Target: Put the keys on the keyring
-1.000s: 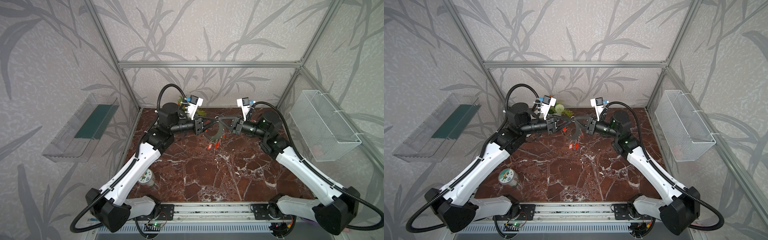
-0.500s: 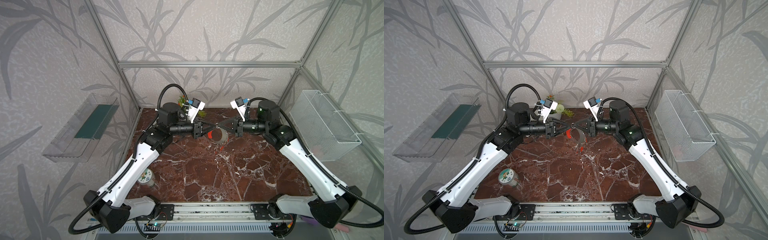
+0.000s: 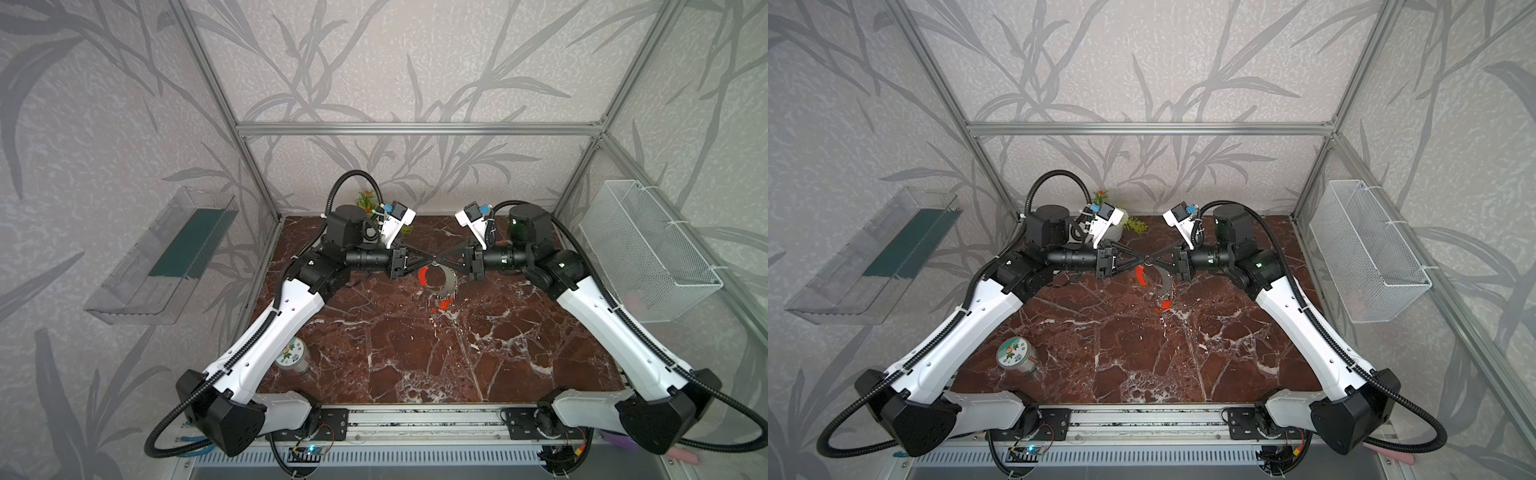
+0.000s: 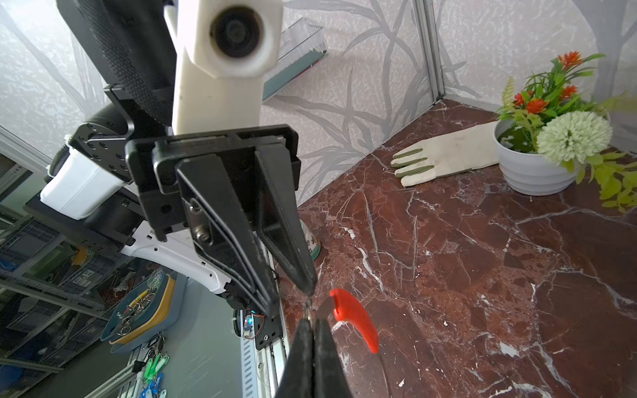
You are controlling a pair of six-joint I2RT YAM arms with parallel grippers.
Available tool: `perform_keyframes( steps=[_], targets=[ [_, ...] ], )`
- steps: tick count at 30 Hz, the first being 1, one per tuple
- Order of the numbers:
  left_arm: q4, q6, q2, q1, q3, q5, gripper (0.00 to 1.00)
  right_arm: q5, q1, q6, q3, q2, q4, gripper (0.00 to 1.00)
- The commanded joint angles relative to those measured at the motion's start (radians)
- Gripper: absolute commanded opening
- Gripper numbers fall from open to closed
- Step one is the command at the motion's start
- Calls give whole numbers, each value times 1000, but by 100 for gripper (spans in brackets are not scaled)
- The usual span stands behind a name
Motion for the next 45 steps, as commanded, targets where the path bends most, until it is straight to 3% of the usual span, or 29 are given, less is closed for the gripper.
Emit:
perform_keyframes(
  steps=[1, 14, 36, 39, 45],
  targets=[
    [-14, 26, 13, -4, 38, 28, 21, -11, 6, -6, 34, -2, 23, 0],
    [27, -10, 34, -9, 37, 57, 15, -15, 20, 3, 34, 10, 31, 0],
    [-55, 53, 42, -25, 35, 72, 13, 19, 20, 10, 13, -7, 50, 0],
    [-57, 54, 42, -30, 38, 74, 4, 19, 19, 16, 7, -12, 61, 0],
    [-38, 39, 47, -36, 36, 68, 0, 16, 20, 27, 0, -14, 72, 0]
  ],
)
